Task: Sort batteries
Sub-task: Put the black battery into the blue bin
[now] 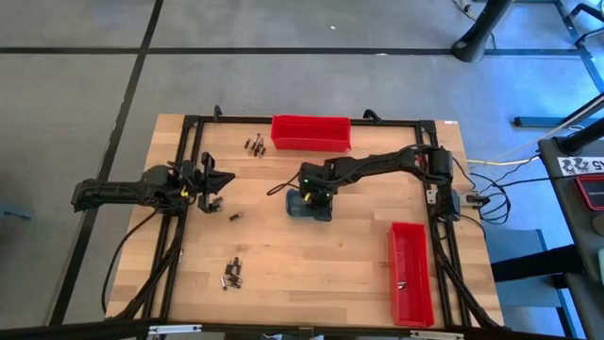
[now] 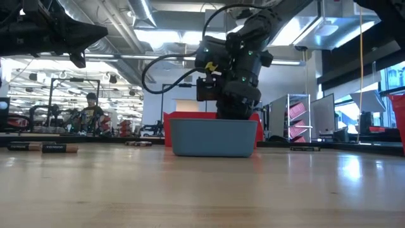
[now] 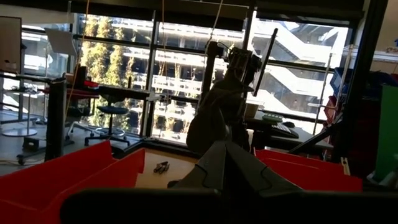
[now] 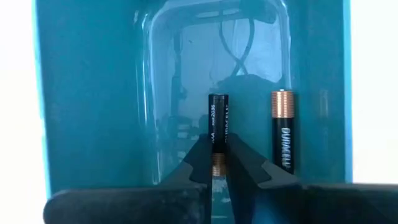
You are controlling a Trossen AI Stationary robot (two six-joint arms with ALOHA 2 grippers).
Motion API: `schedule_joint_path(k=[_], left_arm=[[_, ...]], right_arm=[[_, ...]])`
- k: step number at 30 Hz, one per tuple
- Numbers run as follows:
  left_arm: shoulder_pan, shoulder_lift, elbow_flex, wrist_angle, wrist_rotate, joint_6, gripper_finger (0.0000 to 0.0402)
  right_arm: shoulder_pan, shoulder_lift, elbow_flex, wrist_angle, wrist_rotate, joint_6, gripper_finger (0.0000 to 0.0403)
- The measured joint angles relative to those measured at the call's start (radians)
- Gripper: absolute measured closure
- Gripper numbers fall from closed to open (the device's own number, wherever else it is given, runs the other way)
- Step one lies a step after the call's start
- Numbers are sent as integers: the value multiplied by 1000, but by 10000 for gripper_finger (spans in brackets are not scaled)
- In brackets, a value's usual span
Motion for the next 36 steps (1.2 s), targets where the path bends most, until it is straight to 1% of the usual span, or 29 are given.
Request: schedule_joint_path(k=[5,10,13,15,17,20,23,26,28,32,36], left_arm=[[0,0,0,0,0,0,400],[0,0,0,0,0,-4,400],[0,0,0,0,0,-4,400],[0,0,0,1,0,-4,400],[0,0,0,0,0,-4,400],[0,0,0,0,0,-4,400],[0,0,0,0,0,-4,400],[0,0,0,0,0,-4,400],[0,0,0,1,0,-4,400],[0,0,0,1,0,3,400],[0,0,0,1,0,7,400]], right_arm=[[0,1,0,5,4,-4,349],[-1,3,29,-1,5,-16,292],[-2,-3,79,-38,5,-40,256],[-2,-17,127,-81,15,-61,240],[-3,-47,176,-135,41,-84,231],[-14,-105,230,-210,94,-115,227],[-41,-188,233,-266,113,-151,226],[-86,-286,194,-334,108,-173,226],[-129,-350,138,-369,110,-170,226],[-233,-484,-36,-383,113,-97,226],[-337,-594,-238,-381,177,-14,226]])
